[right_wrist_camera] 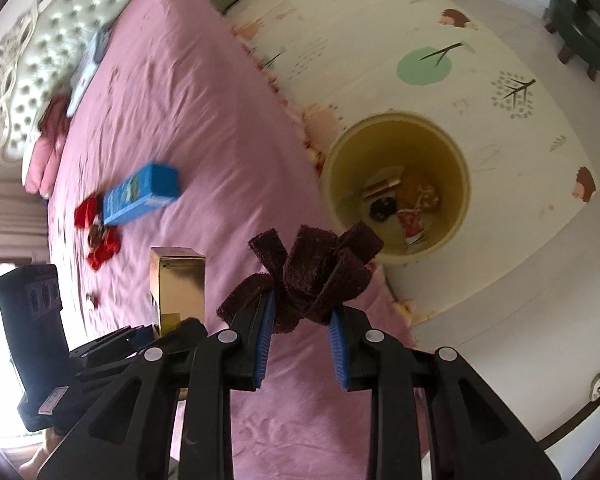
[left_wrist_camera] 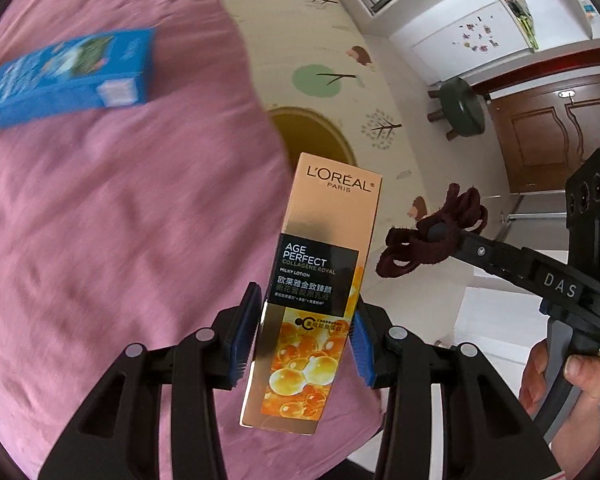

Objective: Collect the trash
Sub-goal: 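Carry box and cloth to the yellow bin and open both tools to drop them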

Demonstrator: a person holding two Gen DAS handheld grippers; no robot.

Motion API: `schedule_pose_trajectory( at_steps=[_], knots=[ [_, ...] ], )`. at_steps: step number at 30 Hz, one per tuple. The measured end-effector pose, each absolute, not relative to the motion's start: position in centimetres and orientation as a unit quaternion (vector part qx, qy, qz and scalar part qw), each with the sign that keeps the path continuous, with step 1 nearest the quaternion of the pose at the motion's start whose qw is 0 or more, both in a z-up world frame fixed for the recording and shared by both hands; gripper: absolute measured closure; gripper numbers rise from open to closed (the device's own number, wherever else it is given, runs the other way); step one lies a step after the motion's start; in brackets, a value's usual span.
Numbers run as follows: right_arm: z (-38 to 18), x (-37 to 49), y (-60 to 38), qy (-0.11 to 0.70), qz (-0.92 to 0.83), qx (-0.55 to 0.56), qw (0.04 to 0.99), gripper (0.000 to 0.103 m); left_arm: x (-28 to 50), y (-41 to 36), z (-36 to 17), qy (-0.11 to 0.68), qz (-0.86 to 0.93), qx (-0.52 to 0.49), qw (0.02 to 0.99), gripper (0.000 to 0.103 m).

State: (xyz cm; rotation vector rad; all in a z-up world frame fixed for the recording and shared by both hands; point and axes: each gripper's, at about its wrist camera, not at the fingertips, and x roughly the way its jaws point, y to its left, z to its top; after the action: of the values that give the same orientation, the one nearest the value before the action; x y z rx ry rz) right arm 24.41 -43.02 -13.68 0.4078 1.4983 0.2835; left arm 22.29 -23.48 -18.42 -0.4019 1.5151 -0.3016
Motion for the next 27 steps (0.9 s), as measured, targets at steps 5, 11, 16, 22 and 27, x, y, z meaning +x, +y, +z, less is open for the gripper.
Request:
schedule_pose_trajectory(
  at_steps=[5,11,16,22,27],
  knots=[
    [-14.1,27.1,-45.3,0.670,0.117,0.185,0.709,0.078,24.8,-24.5,-18.1,0.678,-0.150,-0.175,0.698,0.061],
    [-14.5,30.2,-46.5,0.666,0.112,0.168,0.718,0.076,27.9,-26.4,-18.5,0.676,-0.164,-0.174,0.697,0.061],
    [-14.6,32.2,-47.8,0.660,0.109,0.188,0.719,0.064,29.6,-27.6,-18.5,0.671,-0.186,-0.174,0.697,0.058],
    [-13.7,33.4,-49.3,0.648,0.090,0.198,0.730,0.054,30.5,-27.9,-18.4,0.668,-0.177,-0.171,0.702,0.028],
    [-13.7,32.9,-49.4,0.650,0.092,0.213,0.723,0.054,30.0,-27.6,-18.1,0.671,-0.172,-0.155,0.705,0.027]
  ],
)
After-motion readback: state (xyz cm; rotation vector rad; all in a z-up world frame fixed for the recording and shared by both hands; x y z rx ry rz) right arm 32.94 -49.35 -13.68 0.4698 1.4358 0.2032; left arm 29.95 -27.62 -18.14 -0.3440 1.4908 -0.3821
